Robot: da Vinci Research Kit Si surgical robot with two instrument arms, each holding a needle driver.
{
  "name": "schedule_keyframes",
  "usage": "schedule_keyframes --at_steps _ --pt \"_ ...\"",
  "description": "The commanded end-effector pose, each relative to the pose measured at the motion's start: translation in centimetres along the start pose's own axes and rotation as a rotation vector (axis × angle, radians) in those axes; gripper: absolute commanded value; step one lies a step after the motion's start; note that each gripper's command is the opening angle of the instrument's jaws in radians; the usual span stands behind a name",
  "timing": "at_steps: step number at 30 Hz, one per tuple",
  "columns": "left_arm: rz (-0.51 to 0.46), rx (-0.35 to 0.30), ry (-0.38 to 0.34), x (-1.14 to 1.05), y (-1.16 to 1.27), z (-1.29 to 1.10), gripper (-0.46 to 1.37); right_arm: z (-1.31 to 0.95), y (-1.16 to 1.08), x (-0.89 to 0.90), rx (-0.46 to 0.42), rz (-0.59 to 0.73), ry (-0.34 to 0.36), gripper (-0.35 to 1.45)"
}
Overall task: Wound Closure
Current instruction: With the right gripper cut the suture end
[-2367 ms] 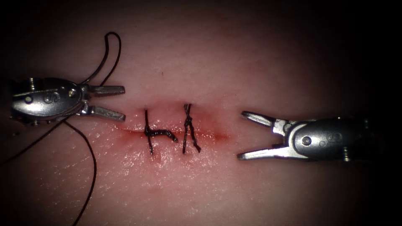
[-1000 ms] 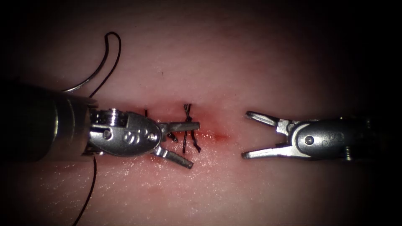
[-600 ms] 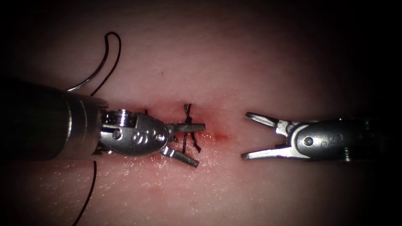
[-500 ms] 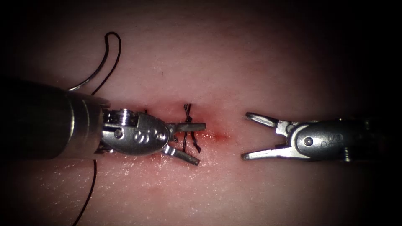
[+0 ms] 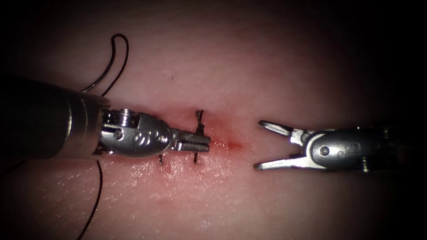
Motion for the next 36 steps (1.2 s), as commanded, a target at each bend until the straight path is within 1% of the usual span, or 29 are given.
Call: schedule_keyframes --at_steps 1,4,6,9,10,12,17,29,36 --pt "0.002 -0.004 0.002 -0.01 0.0 0.01 -0.35 0.04 0.01 0.0 0.007 -0.017 0.004 1.22" --pt "0.004 -0.002 0.001 -0.04 0.02 0.02 -0.35 0.18 0.0 0.02 0.002 -0.069 0.0 1.29" --pt "0.003 0.005 0.008 -0.04 0.02 0.03 -0.35 0.26 -0.02 0.03 0.003 -0.092 0.015 1.28" --pt "0.002 0.01 0.022 -0.03 0.01 0.03 -0.35 0.36 -0.05 0.04 -0.002 -0.092 0.029 1.28" --pt "0.002 0.012 0.027 -0.03 0.01 0.02 -0.35 0.42 -0.06 0.05 -0.008 -0.092 0.032 1.3" --pt "0.001 0.012 0.027 -0.03 0.0 0.02 -0.35 0.53 -0.11 0.06 -0.006 -0.093 0.039 1.3" --pt "0.0 0.011 0.028 -0.02 0.0 0.01 -0.35 0.7 -0.22 0.05 0.005 -0.1 0.056 1.3" --pt "0.021 0.01 0.027 0.01 -0.01 -0.01 -0.35 0.81 -0.25 0.06 -0.001 -0.1 0.056 1.28" --pt "0.024 0.008 0.028 0.04 -0.01 -0.03 -0.35 0.86 -0.25 0.07 -0.021 -0.106 0.072 1.28"
